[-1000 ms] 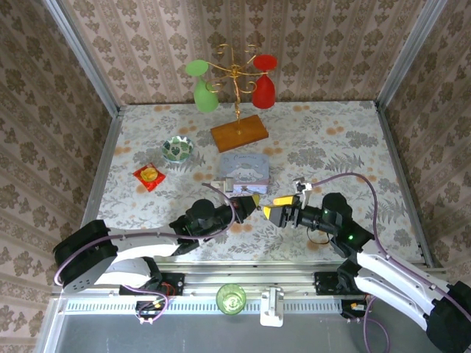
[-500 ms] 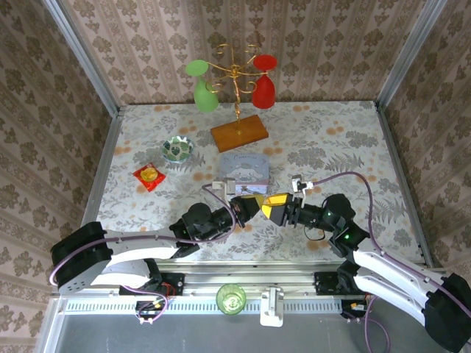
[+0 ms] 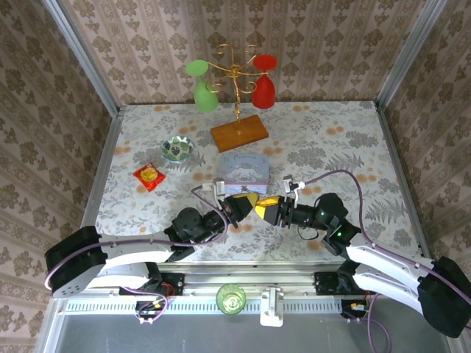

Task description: Unlock the padlock with the key

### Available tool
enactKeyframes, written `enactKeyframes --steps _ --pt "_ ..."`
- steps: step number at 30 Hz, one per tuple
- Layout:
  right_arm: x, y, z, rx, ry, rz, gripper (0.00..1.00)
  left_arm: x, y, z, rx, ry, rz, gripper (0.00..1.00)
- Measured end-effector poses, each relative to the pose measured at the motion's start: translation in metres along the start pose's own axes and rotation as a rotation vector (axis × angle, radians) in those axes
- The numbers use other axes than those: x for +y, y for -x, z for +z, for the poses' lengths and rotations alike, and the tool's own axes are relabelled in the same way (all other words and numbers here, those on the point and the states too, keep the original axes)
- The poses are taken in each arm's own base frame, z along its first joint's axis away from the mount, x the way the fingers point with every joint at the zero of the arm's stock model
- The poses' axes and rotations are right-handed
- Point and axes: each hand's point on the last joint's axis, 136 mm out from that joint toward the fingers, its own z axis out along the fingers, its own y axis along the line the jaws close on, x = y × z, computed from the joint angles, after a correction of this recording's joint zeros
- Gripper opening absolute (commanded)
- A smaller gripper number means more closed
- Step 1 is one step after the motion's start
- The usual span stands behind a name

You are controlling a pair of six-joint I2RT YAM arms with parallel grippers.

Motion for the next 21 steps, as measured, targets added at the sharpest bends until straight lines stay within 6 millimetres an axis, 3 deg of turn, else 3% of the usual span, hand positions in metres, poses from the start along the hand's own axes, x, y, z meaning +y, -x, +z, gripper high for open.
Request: enactKeyframes --steps 21 --pt "0.005 0.003 0.005 -0.032 0.052 0.038 0.20 0.002 0.012 0.004 -0.058 -0.017 0.000 0.00"
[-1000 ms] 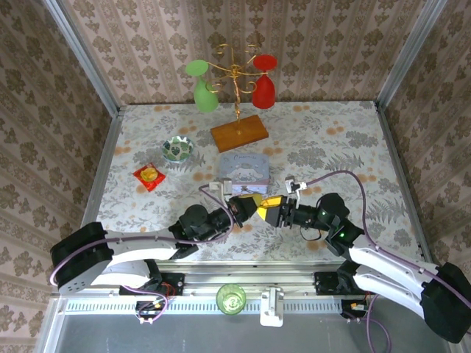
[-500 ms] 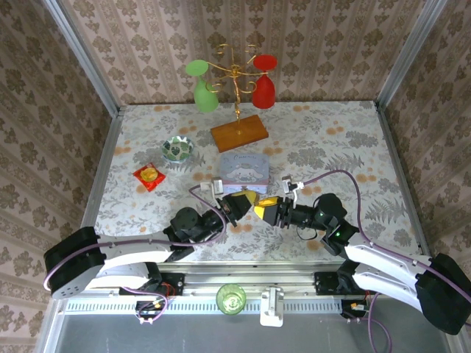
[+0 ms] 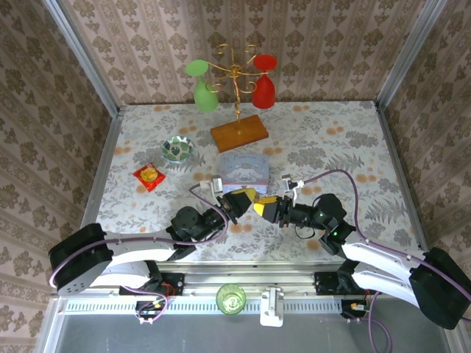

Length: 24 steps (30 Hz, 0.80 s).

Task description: Unlock the padlock with the key

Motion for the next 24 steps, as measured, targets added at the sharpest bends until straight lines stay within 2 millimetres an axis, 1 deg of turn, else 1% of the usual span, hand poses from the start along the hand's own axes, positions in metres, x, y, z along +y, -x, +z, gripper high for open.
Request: enactKeyframes --steps 2,3,7,9,12,14,19,21,22,24 --pt "0.000 0.000 0.000 -0.002 0.003 0.004 0.19 -0.001 0.001 0.000 -0.004 -0.004 -0.001 0.00" --pt "0.001 0.000 0.000 -0.003 0.005 0.005 0.15 -0.002 0.001 0.000 -0.007 -0.008 -0.002 0.00" --pt "0.000 0.000 -0.001 -0.007 0.004 0.009 0.09 -0.003 0.003 0.000 -0.012 -0.014 -0.003 0.00" --pt "0.001 -0.001 -0.002 -0.012 0.008 0.012 0.08 -0.003 0.002 0.000 -0.008 -0.015 -0.005 0.00" --pt "0.002 0.000 -0.004 -0.018 0.010 0.015 0.08 -0.003 0.001 0.000 -0.004 -0.018 -0.007 0.00" --pt "0.004 0.001 -0.005 -0.023 0.014 0.011 0.00 -0.005 0.001 0.000 -0.005 -0.025 -0.012 0.00" --pt "0.004 0.001 -0.007 -0.031 0.009 0.011 0.00 -0.005 0.000 -0.001 -0.003 -0.032 -0.014 0.01" --pt "0.002 -0.001 -0.008 -0.023 -0.004 0.013 0.00 -0.003 -0.002 -0.003 0.003 -0.025 -0.014 0.18" --pt "0.002 -0.002 -0.009 -0.020 -0.009 0.011 0.00 -0.001 -0.003 -0.004 0.003 -0.019 -0.019 0.19" --pt "0.000 -0.004 -0.010 -0.008 -0.025 0.001 0.00 0.008 -0.005 -0.007 0.008 0.006 -0.021 0.27"
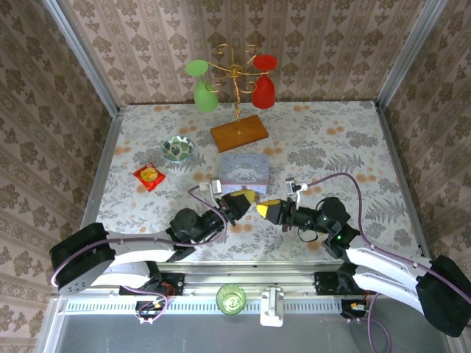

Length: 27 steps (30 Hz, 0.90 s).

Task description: Unlock the padlock with the key

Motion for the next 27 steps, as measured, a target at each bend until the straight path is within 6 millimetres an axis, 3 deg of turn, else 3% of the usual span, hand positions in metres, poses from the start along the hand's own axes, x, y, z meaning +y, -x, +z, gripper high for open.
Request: enactKeyframes --steps 3,7,13,19,27 --pt "-0.002 -0.003 -0.002 0.021 -0.028 -0.022 0.00 0.009 -0.003 -0.001 0.020 0.038 -0.004 0.49" --pt "-0.001 -0.002 -0.002 0.047 -0.053 -0.050 0.00 0.013 -0.004 -0.007 0.050 0.081 0.011 0.67" --pt "-0.011 -0.010 -0.001 0.082 -0.087 -0.048 0.00 0.007 0.003 -0.010 0.072 0.118 0.037 0.67" --pt "-0.024 -0.017 0.005 0.119 -0.119 -0.017 0.00 0.016 -0.003 -0.010 0.102 0.152 0.039 0.68" --pt "-0.021 -0.015 0.009 0.131 -0.103 -0.015 0.00 0.029 -0.009 -0.008 0.123 0.186 0.045 0.55"
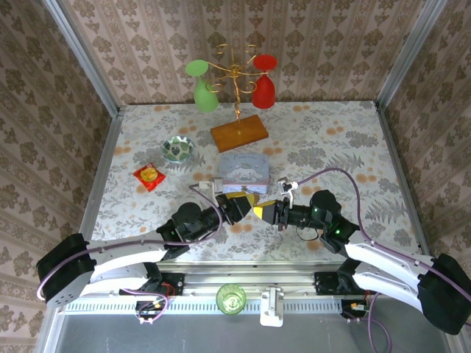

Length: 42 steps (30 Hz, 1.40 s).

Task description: Unlock the padlock with the key

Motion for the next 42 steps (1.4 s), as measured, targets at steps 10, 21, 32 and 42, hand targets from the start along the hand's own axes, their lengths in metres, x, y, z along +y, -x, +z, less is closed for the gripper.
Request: enactKeyframes --steps 10,21,32,42 --pt "-0.003 -0.003 0.002 0.012 -0.006 0.008 0.00 -0.002 0.002 0.002 -0.001 -0.008 0.003 0.39" --pt "-0.009 -0.009 0.005 0.032 -0.019 0.023 0.00 0.000 -0.004 0.007 0.015 -0.018 -0.015 0.00" --pt "0.003 0.006 0.000 -0.046 0.029 0.000 0.39 -0.008 0.002 0.008 -0.005 -0.050 -0.032 0.00" --pt "0.004 0.012 0.001 -0.067 0.045 0.006 0.28 -0.015 0.008 0.011 -0.035 -0.094 -0.062 0.00"
